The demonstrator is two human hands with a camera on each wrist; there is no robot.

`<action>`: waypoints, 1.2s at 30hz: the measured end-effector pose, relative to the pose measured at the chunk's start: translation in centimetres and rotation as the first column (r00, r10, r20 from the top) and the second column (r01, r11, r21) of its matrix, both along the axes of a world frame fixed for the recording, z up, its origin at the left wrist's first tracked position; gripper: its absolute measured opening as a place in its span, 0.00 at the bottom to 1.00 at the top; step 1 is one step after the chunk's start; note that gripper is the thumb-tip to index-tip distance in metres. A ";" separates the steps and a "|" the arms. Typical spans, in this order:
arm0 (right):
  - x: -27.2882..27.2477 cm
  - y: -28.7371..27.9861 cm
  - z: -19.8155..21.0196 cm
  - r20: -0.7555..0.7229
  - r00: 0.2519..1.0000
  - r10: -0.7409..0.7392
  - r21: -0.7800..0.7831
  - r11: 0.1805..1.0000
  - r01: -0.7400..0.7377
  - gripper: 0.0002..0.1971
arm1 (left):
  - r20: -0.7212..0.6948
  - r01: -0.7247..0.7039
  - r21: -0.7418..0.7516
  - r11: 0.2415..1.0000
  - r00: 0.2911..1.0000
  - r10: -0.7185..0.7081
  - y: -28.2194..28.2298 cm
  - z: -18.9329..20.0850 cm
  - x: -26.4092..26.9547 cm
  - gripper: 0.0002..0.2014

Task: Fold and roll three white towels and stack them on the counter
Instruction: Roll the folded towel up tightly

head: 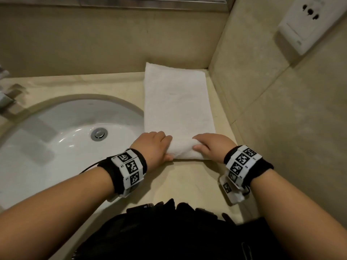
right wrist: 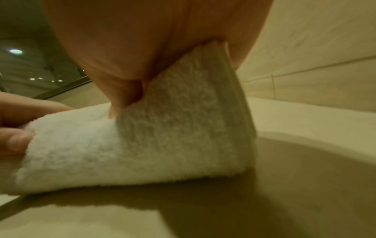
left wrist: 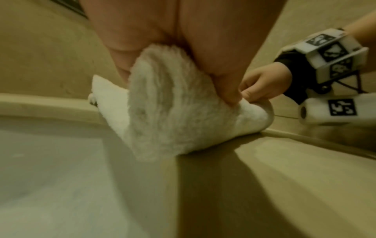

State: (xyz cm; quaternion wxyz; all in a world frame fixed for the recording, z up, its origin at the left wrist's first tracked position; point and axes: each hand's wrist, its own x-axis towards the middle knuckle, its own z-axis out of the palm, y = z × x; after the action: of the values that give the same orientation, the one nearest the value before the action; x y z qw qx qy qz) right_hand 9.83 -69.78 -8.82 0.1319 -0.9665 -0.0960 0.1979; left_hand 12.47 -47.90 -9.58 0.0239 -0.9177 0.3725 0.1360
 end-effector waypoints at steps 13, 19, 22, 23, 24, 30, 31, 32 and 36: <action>-8.7 0.6 -0.3 0.132 0.977 0.165 -0.158 0.977 -0.143 0.29 | -0.417 -0.202 0.019 0.979 0.889 0.191 -1.8 0.2 -4.8 0.25; -6.9 0.6 0.5 -0.053 0.996 0.069 -0.054 0.996 -0.072 0.20 | 0.042 0.004 -0.059 0.998 0.999 -0.001 -1.2 0.2 -7.6 0.34; -6.2 0.9 0.7 -0.160 0.986 0.050 -0.044 0.997 -0.058 0.21 | -0.063 -0.060 -0.031 0.998 0.996 0.058 -1.0 0.1 -7.4 0.29; -6.2 1.0 0.9 -0.063 0.994 0.091 -0.103 0.990 -0.097 0.22 | -0.142 -0.099 -0.055 0.994 0.986 0.090 -1.0 0.1 -6.8 0.26; -6.5 0.9 0.9 0.066 0.989 0.132 -0.169 0.978 -0.119 0.24 | -0.224 -0.124 -0.071 0.990 0.969 0.105 -1.1 0.3 -6.2 0.24; -7.5 1.4 -0.3 0.188 0.981 0.044 -0.106 0.994 -0.024 0.20 | -0.320 -0.118 -0.005 0.993 0.941 0.110 -1.6 1.1 -3.7 0.29; -6.7 1.3 -0.3 0.140 0.990 0.009 -0.083 0.997 0.003 0.19 | -0.229 -0.096 -0.026 0.995 0.970 0.088 -1.4 0.9 -3.7 0.31; -5.9 1.1 -0.1 0.063 0.998 -0.020 -0.051 0.998 0.023 0.19 | -0.115 -0.056 -0.044 0.997 0.992 0.051 -1.1 0.7 -3.8 0.34; -2.7 0.5 0.4 -0.149 0.988 -0.030 -0.003 1.000 0.030 0.20 | 0.021 0.002 0.001 1.000 1.000 -0.002 -0.7 0.1 -2.8 0.37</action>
State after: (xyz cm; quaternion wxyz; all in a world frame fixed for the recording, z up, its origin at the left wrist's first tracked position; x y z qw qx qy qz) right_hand 7.17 -69.31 -8.40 0.1414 -0.9504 -0.0714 0.2677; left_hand 9.62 -48.61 -9.49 0.0284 -0.9186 0.3733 0.1267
